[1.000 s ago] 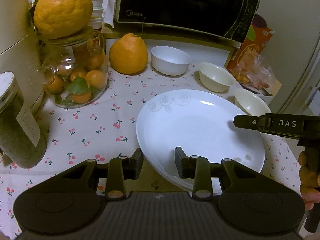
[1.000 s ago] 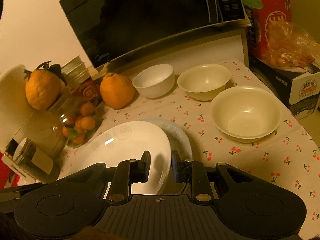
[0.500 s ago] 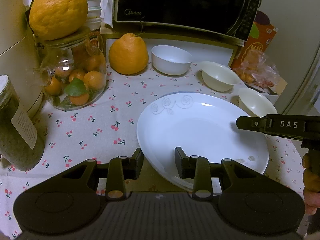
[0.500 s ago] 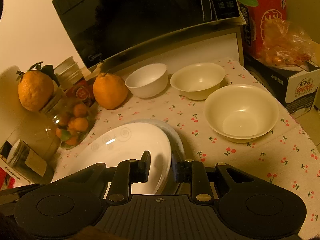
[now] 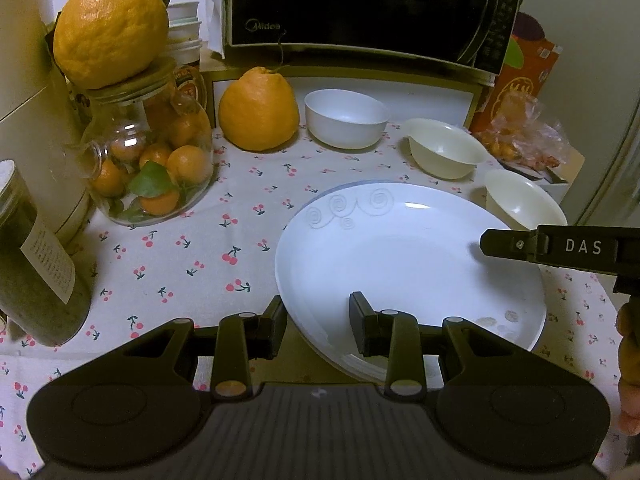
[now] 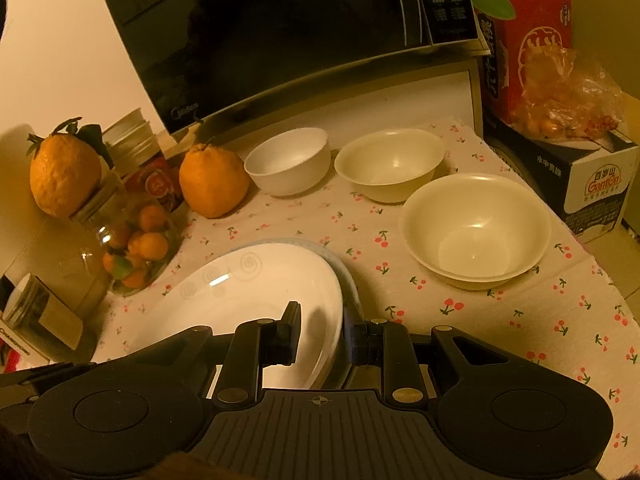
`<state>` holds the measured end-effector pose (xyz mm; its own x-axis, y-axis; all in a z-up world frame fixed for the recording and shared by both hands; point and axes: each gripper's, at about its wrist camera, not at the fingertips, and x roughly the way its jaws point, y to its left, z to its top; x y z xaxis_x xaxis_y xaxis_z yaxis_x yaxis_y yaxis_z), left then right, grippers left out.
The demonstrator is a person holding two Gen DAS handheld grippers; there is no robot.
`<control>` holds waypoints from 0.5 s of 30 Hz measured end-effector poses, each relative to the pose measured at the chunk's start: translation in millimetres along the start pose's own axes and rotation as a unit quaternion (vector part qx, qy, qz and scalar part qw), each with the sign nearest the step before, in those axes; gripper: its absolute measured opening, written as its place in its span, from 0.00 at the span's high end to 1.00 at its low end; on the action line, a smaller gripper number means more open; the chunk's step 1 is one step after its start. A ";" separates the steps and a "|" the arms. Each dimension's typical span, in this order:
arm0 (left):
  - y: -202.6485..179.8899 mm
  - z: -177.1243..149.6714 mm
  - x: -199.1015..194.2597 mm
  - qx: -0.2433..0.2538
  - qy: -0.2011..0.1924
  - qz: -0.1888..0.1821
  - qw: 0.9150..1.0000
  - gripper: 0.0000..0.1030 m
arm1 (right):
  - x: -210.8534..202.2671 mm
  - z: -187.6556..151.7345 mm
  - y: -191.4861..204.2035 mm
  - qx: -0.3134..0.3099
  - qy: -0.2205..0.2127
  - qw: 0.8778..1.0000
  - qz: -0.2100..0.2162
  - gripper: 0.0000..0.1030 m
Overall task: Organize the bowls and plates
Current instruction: 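Slide the white plate with the left gripper onto the blue-patterned plates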
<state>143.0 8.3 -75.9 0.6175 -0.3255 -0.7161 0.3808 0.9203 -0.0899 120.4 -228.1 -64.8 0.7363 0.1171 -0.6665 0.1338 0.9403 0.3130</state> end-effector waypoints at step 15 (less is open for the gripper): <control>-6.7 3.3 0.5 -0.009 0.010 0.029 0.999 0.70 | -2.3 -0.7 1.6 -0.010 0.000 1.000 -0.004 0.79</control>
<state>143.1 1.3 -73.4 0.6241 -0.2680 -0.7339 0.3326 0.9411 -0.0608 118.4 -226.6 -63.2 0.7353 0.1090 -0.6689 0.1266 0.9475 0.2936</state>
